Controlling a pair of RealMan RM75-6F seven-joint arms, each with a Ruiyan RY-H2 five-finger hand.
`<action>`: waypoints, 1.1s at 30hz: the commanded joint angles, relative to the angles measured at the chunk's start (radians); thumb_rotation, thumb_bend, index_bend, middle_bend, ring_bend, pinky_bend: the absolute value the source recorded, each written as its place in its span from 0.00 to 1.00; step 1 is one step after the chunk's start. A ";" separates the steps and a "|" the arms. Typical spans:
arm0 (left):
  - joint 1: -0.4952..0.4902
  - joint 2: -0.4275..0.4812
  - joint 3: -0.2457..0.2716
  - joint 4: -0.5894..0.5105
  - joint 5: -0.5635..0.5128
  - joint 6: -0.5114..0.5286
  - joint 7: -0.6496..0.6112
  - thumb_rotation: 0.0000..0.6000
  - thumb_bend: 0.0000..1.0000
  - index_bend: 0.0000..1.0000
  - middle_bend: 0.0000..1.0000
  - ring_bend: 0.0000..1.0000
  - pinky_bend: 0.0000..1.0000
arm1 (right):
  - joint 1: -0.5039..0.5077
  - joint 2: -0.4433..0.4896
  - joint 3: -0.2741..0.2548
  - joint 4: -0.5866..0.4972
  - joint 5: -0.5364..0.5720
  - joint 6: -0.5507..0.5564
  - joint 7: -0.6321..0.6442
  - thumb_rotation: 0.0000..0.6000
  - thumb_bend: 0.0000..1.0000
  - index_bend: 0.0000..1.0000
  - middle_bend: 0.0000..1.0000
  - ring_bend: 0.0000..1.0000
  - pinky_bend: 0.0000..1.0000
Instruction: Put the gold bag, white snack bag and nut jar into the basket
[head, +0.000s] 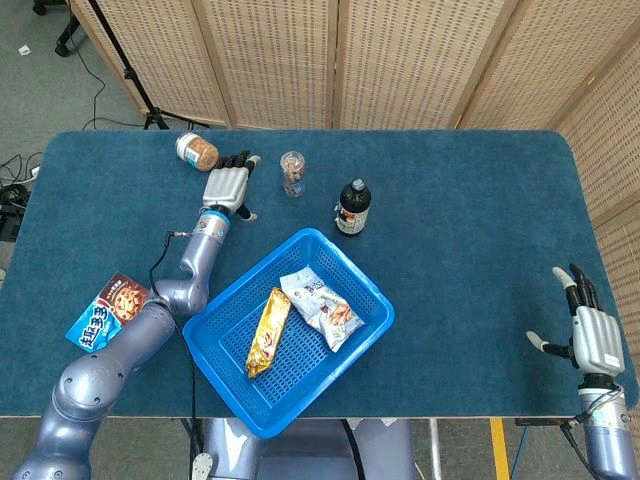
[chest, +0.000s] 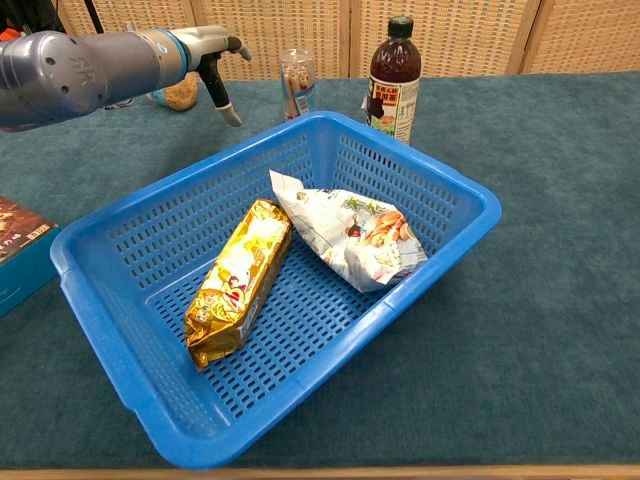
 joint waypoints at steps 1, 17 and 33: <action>-0.032 -0.046 -0.012 0.065 0.034 -0.034 -0.049 1.00 0.07 0.00 0.00 0.00 0.05 | 0.001 0.001 0.000 0.003 0.002 -0.007 0.009 1.00 0.16 0.09 0.00 0.00 0.28; -0.104 -0.130 -0.001 0.240 0.165 -0.068 -0.213 1.00 0.08 0.00 0.00 0.00 0.05 | 0.003 0.001 0.008 0.033 0.033 -0.038 0.035 1.00 0.16 0.09 0.00 0.00 0.28; -0.127 -0.132 0.020 0.259 0.251 -0.049 -0.314 1.00 0.09 0.00 0.00 0.00 0.05 | 0.001 0.001 0.013 0.039 0.039 -0.041 0.042 1.00 0.16 0.09 0.00 0.00 0.28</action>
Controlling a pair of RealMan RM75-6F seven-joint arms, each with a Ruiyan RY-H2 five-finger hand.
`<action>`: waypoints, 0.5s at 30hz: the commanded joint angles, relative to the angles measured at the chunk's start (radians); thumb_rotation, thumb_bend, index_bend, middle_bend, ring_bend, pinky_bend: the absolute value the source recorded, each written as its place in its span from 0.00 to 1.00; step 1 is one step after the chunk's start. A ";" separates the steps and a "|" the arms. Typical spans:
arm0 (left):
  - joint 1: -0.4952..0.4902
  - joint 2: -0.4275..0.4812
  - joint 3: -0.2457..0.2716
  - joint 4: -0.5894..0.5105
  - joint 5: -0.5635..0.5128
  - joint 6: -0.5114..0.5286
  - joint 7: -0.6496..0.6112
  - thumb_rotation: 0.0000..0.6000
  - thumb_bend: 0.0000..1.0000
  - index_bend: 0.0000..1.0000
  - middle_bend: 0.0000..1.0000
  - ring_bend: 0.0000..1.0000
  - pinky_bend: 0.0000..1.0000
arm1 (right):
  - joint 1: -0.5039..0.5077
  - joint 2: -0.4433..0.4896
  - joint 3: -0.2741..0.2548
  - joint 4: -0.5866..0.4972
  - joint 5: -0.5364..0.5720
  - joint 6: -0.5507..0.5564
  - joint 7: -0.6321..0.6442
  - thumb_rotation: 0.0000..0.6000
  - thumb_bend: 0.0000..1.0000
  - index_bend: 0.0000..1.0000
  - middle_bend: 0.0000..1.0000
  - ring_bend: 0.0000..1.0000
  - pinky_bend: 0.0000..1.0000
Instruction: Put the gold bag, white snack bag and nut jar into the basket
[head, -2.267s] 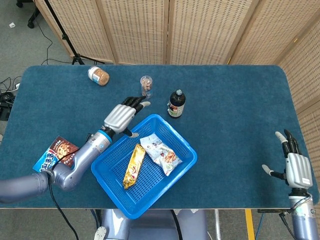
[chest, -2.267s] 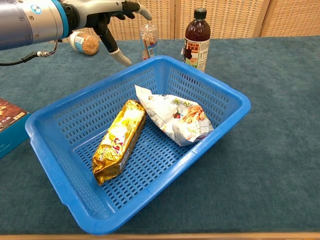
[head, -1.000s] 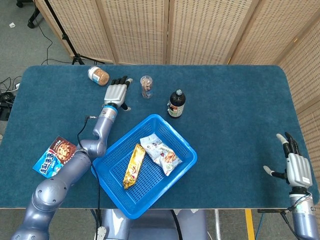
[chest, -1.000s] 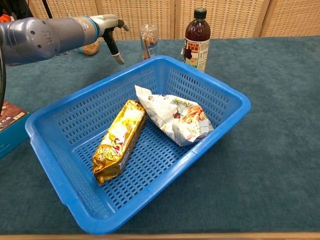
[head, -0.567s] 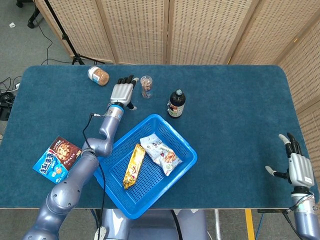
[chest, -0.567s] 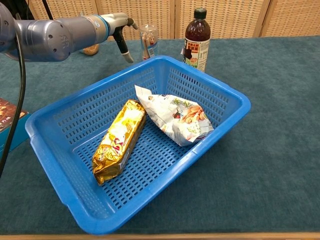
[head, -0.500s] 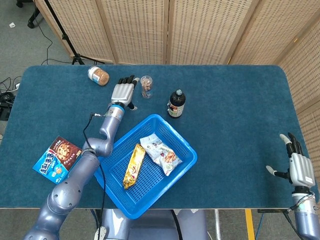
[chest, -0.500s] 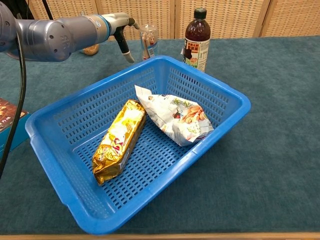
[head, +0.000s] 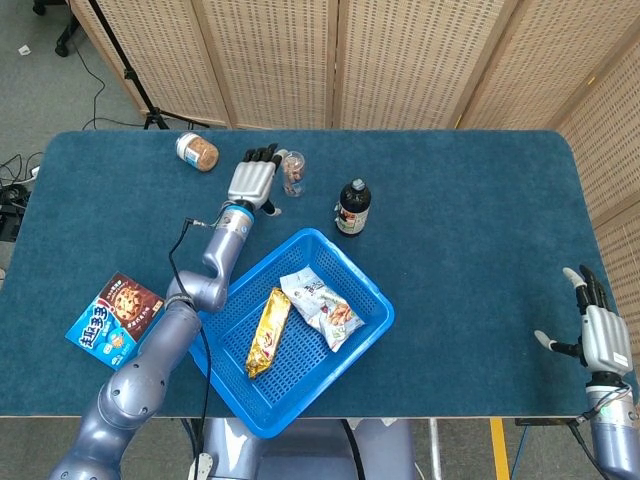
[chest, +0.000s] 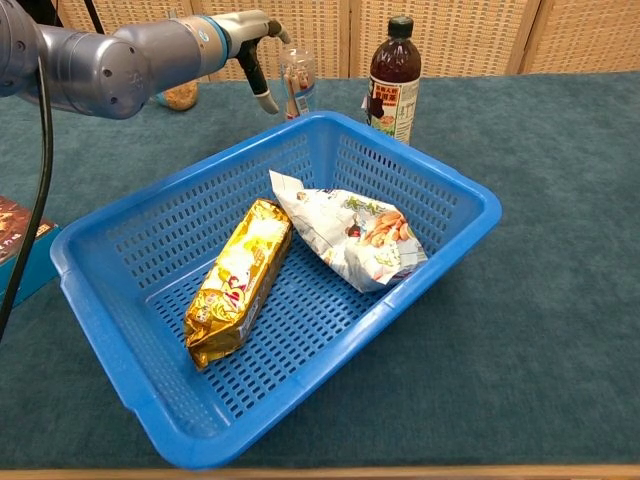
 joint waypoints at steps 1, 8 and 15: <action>-0.006 -0.003 0.002 0.008 0.008 -0.011 -0.004 1.00 0.09 0.00 0.00 0.00 0.05 | 0.000 0.000 0.000 0.000 0.001 -0.001 0.001 1.00 0.16 0.09 0.00 0.00 0.28; -0.012 -0.010 0.000 0.026 0.014 -0.087 0.016 1.00 0.08 0.00 0.00 0.00 0.05 | -0.002 0.003 0.003 -0.001 0.000 0.003 0.002 1.00 0.16 0.09 0.00 0.00 0.28; -0.014 -0.011 -0.005 0.042 0.013 -0.161 0.054 1.00 0.08 0.00 0.00 0.00 0.05 | -0.002 0.003 0.003 -0.003 -0.001 0.005 -0.002 1.00 0.16 0.09 0.00 0.00 0.28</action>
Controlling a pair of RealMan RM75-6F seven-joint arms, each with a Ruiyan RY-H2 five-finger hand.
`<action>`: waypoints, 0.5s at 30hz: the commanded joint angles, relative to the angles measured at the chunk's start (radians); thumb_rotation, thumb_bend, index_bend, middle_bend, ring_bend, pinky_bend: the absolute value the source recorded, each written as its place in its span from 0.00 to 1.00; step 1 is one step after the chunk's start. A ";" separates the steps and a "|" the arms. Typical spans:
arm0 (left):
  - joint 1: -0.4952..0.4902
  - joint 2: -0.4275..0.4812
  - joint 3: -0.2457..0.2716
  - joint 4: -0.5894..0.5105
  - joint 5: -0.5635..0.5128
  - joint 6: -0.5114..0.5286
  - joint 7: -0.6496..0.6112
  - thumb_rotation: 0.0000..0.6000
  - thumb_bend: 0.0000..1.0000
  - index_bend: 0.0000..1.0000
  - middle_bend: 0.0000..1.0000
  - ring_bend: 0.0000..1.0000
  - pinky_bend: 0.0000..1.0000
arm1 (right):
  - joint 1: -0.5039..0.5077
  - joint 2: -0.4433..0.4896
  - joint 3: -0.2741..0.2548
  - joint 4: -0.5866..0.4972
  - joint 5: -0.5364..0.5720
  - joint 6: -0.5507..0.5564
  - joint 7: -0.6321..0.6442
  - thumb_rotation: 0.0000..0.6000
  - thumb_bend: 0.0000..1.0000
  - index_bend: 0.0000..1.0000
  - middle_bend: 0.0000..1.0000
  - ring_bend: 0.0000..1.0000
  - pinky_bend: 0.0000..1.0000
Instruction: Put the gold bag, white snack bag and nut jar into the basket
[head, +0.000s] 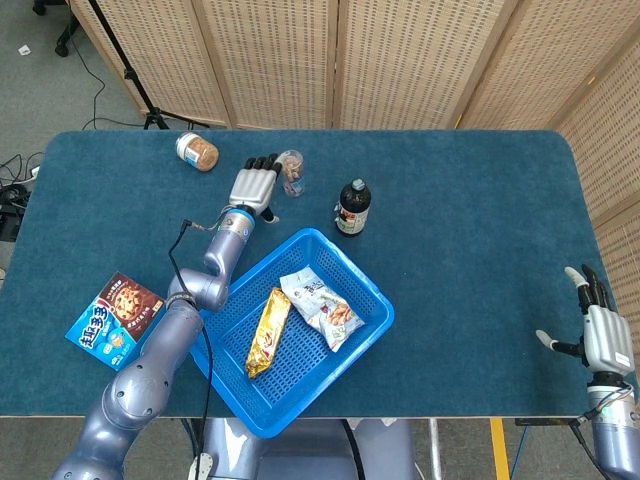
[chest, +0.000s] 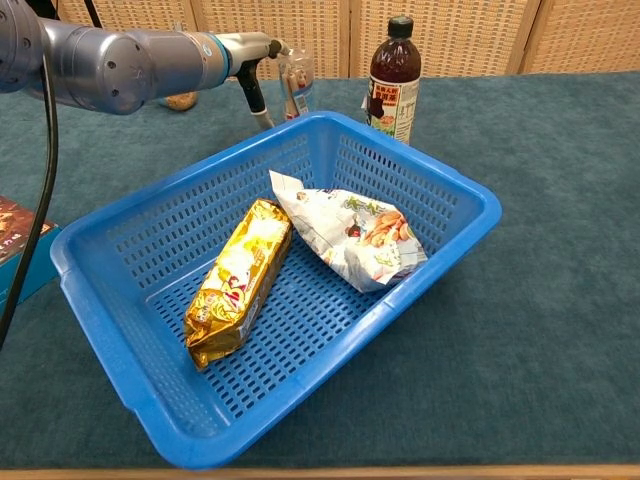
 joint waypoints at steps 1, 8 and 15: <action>0.000 0.001 -0.001 0.006 0.002 -0.025 0.021 1.00 0.08 0.00 0.00 0.00 0.05 | 0.000 0.000 0.000 0.000 -0.001 0.001 -0.001 1.00 0.16 0.09 0.00 0.00 0.28; 0.018 0.016 0.004 -0.009 0.010 -0.056 0.053 1.00 0.09 0.01 0.00 0.00 0.05 | -0.001 0.001 0.000 -0.005 -0.005 0.005 0.000 1.00 0.16 0.09 0.00 0.00 0.28; 0.054 0.085 0.019 -0.088 0.032 -0.040 0.078 1.00 0.09 0.02 0.00 0.00 0.05 | -0.002 0.005 0.000 -0.014 -0.013 0.012 0.000 1.00 0.16 0.09 0.00 0.00 0.28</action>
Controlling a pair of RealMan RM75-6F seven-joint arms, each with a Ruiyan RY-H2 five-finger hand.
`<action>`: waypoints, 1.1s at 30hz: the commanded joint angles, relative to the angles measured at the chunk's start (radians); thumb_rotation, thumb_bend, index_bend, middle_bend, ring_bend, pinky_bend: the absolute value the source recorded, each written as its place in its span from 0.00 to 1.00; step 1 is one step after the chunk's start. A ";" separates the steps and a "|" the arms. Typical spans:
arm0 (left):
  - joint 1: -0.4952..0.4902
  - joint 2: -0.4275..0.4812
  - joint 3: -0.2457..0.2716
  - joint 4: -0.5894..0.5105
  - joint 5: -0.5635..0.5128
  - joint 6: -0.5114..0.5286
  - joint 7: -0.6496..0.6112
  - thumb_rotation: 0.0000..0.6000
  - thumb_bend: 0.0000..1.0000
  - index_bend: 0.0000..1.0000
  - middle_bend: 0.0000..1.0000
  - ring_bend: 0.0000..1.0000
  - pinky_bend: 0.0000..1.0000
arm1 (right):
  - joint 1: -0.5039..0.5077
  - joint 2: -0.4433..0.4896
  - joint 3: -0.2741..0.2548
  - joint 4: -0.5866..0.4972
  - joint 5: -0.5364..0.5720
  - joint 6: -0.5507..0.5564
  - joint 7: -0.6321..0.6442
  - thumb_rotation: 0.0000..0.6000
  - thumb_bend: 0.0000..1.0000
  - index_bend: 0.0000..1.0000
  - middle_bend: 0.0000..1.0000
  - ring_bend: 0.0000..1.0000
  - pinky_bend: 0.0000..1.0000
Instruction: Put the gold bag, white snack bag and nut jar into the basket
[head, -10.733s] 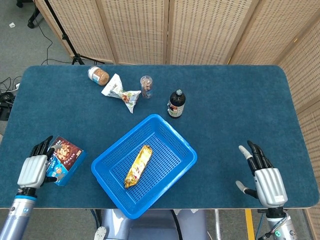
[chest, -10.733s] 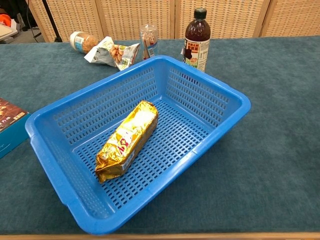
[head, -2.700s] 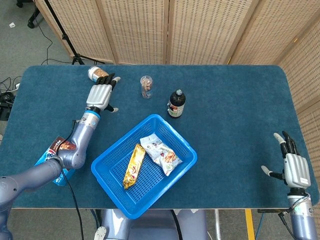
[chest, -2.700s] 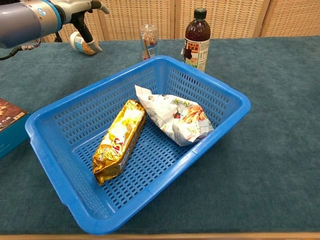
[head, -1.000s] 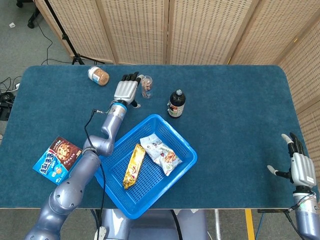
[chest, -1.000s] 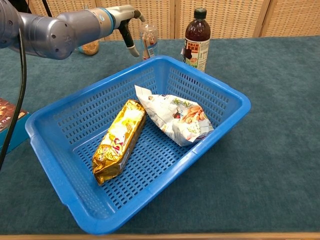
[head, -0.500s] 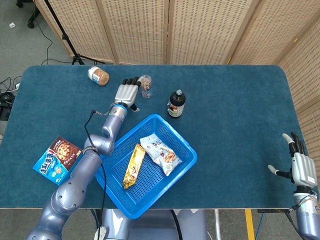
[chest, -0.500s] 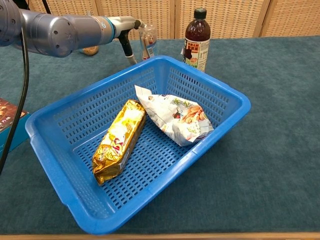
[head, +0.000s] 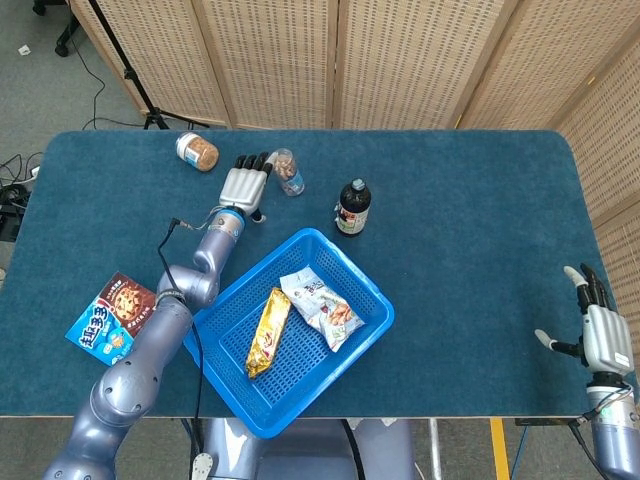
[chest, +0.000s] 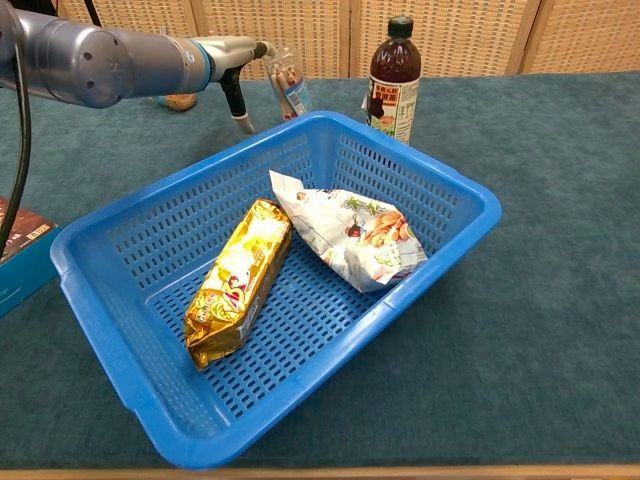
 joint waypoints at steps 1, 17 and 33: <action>0.025 0.051 0.007 -0.066 0.012 0.014 0.003 1.00 0.09 0.02 0.00 0.00 0.05 | 0.000 0.000 -0.002 -0.004 -0.004 0.001 0.000 1.00 0.16 0.09 0.00 0.00 0.28; 0.104 0.689 0.198 -0.926 -0.039 -0.262 -0.052 1.00 0.12 0.02 0.00 0.00 0.05 | -0.007 0.013 -0.007 -0.051 -0.054 0.050 -0.004 1.00 0.16 0.09 0.00 0.00 0.28; 0.054 1.044 0.398 -1.337 -0.194 0.039 -0.138 1.00 0.13 0.02 0.00 0.01 0.05 | -0.009 0.016 -0.013 -0.076 -0.076 0.067 -0.013 1.00 0.16 0.09 0.00 0.00 0.28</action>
